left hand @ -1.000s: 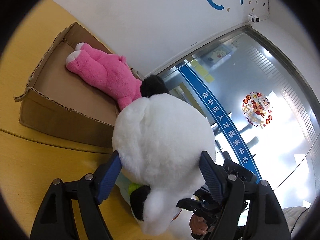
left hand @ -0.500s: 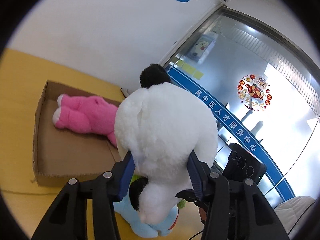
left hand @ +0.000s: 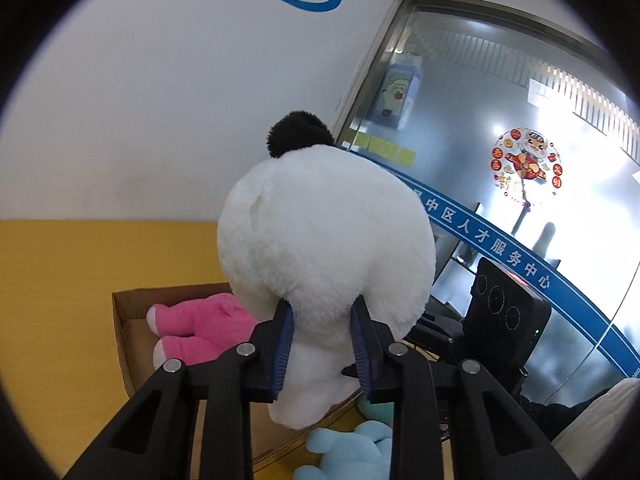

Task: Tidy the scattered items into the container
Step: 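Lift the white panda with both tools and carry it over the box, then lower the white panda beside the pink bear and open both tools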

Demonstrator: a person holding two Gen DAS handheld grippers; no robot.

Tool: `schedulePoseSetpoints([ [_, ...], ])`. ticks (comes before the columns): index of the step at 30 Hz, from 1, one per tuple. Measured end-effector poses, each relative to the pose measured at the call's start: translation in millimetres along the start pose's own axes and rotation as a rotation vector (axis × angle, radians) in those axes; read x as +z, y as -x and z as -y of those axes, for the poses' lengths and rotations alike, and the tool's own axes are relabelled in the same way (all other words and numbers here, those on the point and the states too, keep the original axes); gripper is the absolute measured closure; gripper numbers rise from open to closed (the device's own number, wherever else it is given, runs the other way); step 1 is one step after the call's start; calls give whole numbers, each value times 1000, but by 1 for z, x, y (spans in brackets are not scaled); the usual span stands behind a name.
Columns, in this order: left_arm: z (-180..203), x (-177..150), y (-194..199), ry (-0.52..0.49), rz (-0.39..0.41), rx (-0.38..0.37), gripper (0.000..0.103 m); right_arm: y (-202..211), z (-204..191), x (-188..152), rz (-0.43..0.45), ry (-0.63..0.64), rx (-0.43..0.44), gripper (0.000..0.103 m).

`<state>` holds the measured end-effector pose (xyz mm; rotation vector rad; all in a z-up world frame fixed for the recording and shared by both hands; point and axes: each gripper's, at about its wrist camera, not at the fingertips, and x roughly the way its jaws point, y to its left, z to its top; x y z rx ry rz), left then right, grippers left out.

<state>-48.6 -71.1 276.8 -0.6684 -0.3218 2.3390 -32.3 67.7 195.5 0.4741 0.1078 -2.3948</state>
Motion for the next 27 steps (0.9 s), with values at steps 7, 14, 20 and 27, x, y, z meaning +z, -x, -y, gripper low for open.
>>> schedulePoseSetpoints([
  [7,-88,-69,-47,204,-108,-2,80,-82,20,-65,-192,-109,61,52],
  [14,-128,-106,-64,336,-129,-33,96,-122,26,-90,-295,-124,88,52],
  [20,-140,-118,-83,362,-216,56,102,-151,42,-95,-405,-160,112,52],
  [27,-147,-145,-87,406,-272,93,103,-176,42,-125,-567,-190,141,52],
])
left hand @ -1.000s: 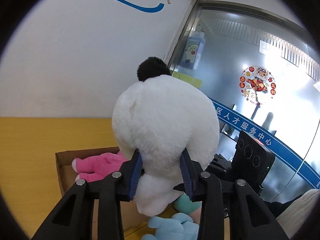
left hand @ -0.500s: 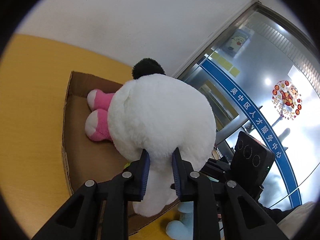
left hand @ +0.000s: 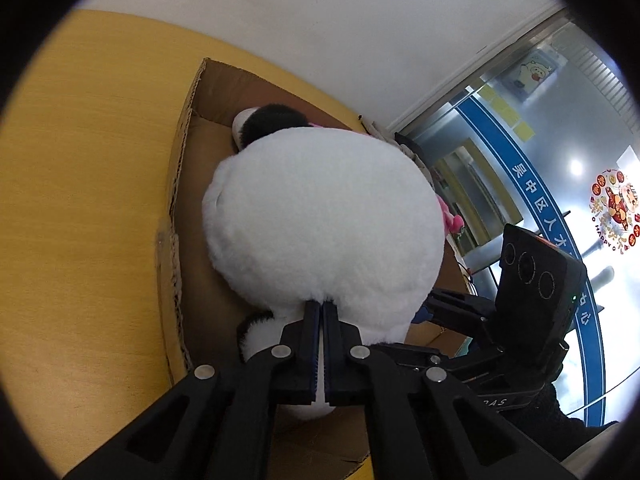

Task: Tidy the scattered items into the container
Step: 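Lower the white panda beside the pink bear and open both tools, then close both tools on the light blue plush with the red collar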

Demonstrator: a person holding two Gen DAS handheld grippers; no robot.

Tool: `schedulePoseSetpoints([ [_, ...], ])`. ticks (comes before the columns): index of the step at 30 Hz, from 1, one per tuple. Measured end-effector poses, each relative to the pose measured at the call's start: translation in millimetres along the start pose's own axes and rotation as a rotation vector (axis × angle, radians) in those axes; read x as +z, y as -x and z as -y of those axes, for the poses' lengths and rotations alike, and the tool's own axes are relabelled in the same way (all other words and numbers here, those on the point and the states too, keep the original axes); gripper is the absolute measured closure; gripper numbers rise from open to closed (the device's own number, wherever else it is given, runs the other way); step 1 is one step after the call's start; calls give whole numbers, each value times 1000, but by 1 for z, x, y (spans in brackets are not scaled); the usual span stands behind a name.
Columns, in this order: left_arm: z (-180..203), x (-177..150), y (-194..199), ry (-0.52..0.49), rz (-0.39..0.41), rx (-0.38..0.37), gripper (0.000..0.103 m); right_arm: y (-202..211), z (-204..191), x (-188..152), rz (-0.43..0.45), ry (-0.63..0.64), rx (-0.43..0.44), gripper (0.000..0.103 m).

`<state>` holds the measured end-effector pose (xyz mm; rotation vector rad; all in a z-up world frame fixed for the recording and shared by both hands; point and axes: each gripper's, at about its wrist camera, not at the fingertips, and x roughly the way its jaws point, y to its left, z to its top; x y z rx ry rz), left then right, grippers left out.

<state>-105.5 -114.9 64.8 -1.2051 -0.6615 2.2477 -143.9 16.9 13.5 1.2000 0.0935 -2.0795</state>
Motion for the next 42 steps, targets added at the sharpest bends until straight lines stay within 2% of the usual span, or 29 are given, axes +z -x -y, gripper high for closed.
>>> schedulePoseSetpoints([
  [3,2,-1,0,-9,-8,27,103,-15,3,-4,-69,-2,6,52],
  [7,1,-3,3,-6,1,31,103,-18,3,-1,-106,-46,73,47],
  [10,2,-8,6,-17,3,44,103,-14,2,1,-114,-36,91,42],
  [12,5,-12,12,-30,9,45,103,-4,5,2,-83,-51,107,41],
  [15,12,-18,22,-55,29,33,103,30,13,-1,20,-82,144,24],
  [17,16,-19,31,-65,51,42,103,51,21,8,90,-114,121,12],
  [19,21,-16,38,-76,77,73,103,67,35,16,154,-160,66,10],
  [21,26,-11,41,-83,104,99,103,62,52,25,156,-233,29,11],
  [22,27,-8,41,-77,109,93,101,54,55,28,134,-253,31,19],
  [23,29,-6,40,-72,111,89,100,39,54,37,108,-255,35,32],
  [24,30,-5,38,-73,113,89,100,27,52,39,92,-244,44,35],
  [28,34,-8,33,-79,107,91,100,18,36,40,93,-221,84,39],
  [31,37,-16,34,-88,105,93,99,13,28,33,37,-184,104,38],
  [34,46,-24,38,-92,122,105,90,23,46,23,61,-226,117,32],
  [36,57,-32,41,-118,136,120,81,45,52,14,107,-241,77,19],
  [37,63,-36,42,-133,142,132,67,63,53,7,137,-239,55,9],
  [38,68,-40,41,-150,146,144,52,79,50,0,168,-238,40,4],
  [39,72,-45,40,-160,145,155,49,99,46,-10,205,-233,38,3],
  [42,76,-60,34,-152,123,169,49,152,27,-43,283,-180,29,0],
])
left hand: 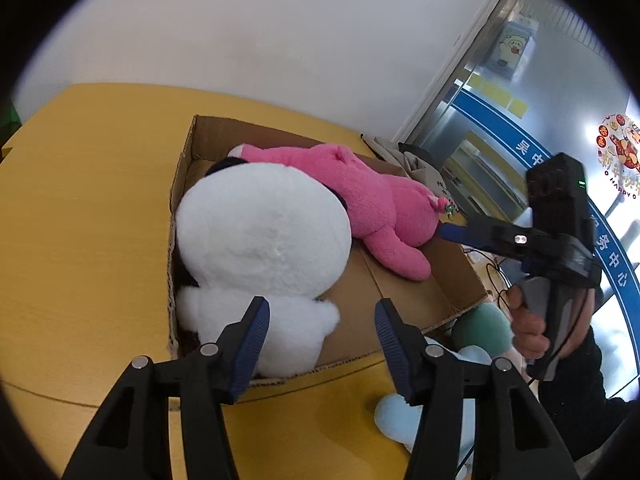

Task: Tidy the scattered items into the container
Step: 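Close both tools on the light blue plush with the red collar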

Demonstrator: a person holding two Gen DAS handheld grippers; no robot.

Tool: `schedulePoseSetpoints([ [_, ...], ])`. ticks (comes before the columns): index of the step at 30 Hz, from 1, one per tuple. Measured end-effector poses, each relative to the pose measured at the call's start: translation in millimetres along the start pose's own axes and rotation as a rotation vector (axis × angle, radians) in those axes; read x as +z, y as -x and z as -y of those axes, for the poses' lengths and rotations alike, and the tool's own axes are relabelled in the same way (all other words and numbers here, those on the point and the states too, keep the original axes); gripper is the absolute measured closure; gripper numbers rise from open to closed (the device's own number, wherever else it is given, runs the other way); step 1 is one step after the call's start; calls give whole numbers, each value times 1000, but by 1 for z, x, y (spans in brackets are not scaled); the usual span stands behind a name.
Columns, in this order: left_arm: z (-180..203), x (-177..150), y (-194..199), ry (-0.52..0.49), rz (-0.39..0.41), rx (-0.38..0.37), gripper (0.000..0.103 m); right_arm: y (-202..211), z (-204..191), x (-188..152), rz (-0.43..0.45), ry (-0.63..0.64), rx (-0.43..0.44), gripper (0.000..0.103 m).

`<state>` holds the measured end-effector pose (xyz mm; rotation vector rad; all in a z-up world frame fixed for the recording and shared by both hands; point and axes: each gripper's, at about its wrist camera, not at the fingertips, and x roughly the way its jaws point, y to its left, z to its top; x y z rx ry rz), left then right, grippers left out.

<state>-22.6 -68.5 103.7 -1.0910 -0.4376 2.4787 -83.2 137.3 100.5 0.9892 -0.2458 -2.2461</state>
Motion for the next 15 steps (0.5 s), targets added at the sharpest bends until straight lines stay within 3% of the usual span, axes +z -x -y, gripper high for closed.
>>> schedulePoseSetpoints([
  [4,9,-21,-1,14,-6,52,49,53,-26,-49,19,146,-62,0],
  [7,32,-37,8,-9,14,48,49,62,-38,-100,-84,250,-116,0],
  [9,49,-50,8,-27,4,10,42,55,-39,-130,-173,294,-173,0],
  [12,64,-70,-2,-13,-32,-21,37,38,-28,-158,-271,249,-245,0],
  [15,65,-91,-13,53,-69,-61,37,37,-23,-176,-289,201,-241,0],
])
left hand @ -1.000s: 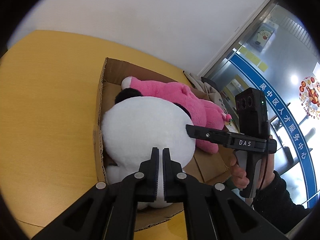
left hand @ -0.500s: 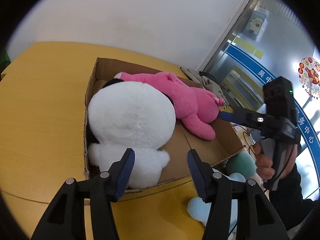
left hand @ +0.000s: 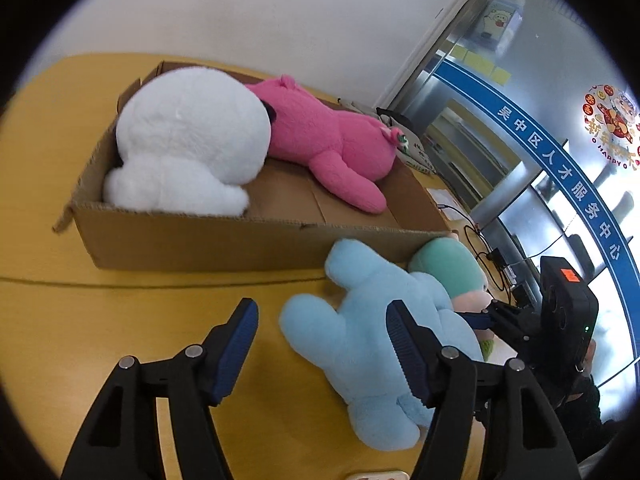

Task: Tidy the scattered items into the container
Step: 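Close both tools on the light blue plush with the red collar, then lift the blue plush with both tools and carry it over the box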

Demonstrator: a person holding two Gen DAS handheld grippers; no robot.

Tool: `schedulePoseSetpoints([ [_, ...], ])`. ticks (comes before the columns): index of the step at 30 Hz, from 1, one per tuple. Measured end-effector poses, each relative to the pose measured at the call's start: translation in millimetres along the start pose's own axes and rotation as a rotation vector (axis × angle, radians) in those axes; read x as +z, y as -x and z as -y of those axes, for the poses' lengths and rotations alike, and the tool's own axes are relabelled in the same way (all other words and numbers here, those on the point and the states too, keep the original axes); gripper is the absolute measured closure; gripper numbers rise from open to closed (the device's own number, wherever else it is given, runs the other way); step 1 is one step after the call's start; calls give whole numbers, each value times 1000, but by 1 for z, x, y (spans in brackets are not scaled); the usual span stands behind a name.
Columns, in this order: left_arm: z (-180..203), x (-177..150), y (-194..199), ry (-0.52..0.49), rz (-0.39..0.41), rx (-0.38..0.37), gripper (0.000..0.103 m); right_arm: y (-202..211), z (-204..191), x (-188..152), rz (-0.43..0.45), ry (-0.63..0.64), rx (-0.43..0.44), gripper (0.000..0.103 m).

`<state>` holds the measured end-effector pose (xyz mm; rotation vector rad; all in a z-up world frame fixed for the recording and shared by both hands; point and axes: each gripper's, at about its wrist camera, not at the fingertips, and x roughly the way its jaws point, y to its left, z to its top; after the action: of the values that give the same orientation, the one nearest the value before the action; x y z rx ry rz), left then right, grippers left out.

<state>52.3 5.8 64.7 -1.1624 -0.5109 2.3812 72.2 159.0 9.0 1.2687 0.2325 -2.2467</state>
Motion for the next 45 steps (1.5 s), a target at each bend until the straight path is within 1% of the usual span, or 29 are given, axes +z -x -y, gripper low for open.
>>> schedulePoseSetpoints([
  [1,-1,-7,-3,24,-11,-26,37,1,-2,-3,-1,3,-7,0],
  [3,0,-20,-10,41,-42,-74,37,0,-7,-7,-7,28,-11,0],
  [5,2,-29,-18,46,-69,-92,37,1,-12,-11,-3,49,0,0],
  [7,-2,-35,-26,78,-92,-121,37,-2,-14,-14,6,54,6,0],
  [9,-8,-40,-36,139,-120,-192,37,-10,-14,-19,-2,45,-8,0],
  [10,-8,-42,-42,151,-134,-225,37,-13,-15,-21,-2,43,-16,0],
  [11,-6,-43,-47,145,-148,-238,37,-15,-16,-23,2,48,-25,0],
  [13,-1,-45,-54,137,-154,-241,36,-15,-17,-25,12,53,-30,0],
  [15,-5,-43,-57,170,-147,-268,37,-13,-13,-27,27,37,-17,2],
  [18,-8,-42,-59,193,-155,-289,46,-8,-10,-29,49,25,-4,6],
  [20,-5,-41,-57,174,-155,-279,51,-4,-10,-31,68,11,1,10],
  [24,6,-36,-46,119,-135,-263,55,7,-11,-34,115,-42,48,15],
  [28,19,-23,-25,65,-91,-259,56,29,-18,-27,187,-30,49,16],
  [31,36,-4,-1,8,-27,-266,56,56,-25,-11,263,2,33,16],
  [36,74,44,41,-124,94,-269,56,109,-31,28,409,56,-4,15],
  [41,113,103,82,-267,205,-249,56,163,-37,78,546,114,-90,15],
  [45,139,142,106,-350,271,-231,56,196,-40,112,642,114,-135,15],
])
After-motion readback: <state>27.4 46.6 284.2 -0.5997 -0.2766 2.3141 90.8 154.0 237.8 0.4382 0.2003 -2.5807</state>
